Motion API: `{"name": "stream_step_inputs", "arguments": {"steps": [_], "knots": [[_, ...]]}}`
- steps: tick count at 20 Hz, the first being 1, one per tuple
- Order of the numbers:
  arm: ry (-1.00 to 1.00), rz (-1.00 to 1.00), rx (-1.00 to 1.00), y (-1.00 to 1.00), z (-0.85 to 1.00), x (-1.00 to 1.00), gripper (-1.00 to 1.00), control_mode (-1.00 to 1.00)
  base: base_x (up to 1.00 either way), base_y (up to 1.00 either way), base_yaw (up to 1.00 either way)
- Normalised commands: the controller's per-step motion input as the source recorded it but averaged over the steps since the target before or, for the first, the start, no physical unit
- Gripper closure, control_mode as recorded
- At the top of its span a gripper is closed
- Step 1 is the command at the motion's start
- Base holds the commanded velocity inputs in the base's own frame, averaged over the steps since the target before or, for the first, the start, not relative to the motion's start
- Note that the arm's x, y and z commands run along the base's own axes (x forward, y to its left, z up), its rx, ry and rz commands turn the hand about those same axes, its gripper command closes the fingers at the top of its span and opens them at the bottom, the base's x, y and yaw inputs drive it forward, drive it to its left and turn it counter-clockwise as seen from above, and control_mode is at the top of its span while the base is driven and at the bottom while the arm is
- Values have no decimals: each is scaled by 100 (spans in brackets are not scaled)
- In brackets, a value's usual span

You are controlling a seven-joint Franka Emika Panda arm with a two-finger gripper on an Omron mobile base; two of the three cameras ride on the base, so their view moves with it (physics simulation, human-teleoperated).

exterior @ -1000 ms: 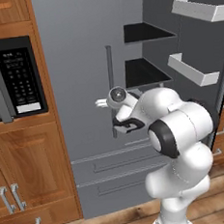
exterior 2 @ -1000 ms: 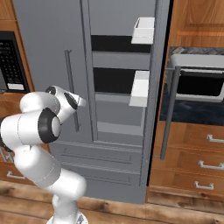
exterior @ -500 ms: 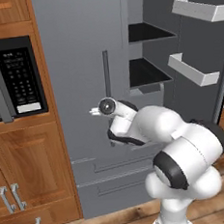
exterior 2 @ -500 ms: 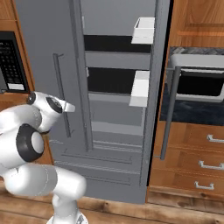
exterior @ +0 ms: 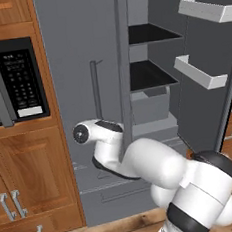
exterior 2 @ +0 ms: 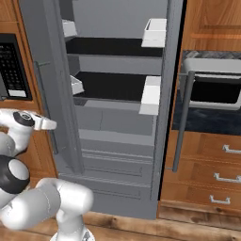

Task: Place one of the steaks on the plate and the other in the bowl. Then place the bowl in the fridge.

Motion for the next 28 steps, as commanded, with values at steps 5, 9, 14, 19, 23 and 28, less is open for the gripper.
{"name": "stream_step_inputs", "arguments": {"steps": [5, 9, 14, 19, 23, 28], "knots": [[-1, -13, -6, 25, 0, -56, 100, -100, 0, 0, 0], [-2, -11, -9, 42, 0, -11, 100, -100, 0, 0, 0], [-1, -12, -9, 38, 0, -5, -100, -100, 0, 0, 0], [-8, -8, -5, 4, 1, -10, -100, -100, 0, 0, 0], [-13, -8, -4, 6, 3, -23, -100, -100, 0, 0, 0], [-13, -8, -2, 0, 20, -38, -100, -100, 0, 0, 0]]}}
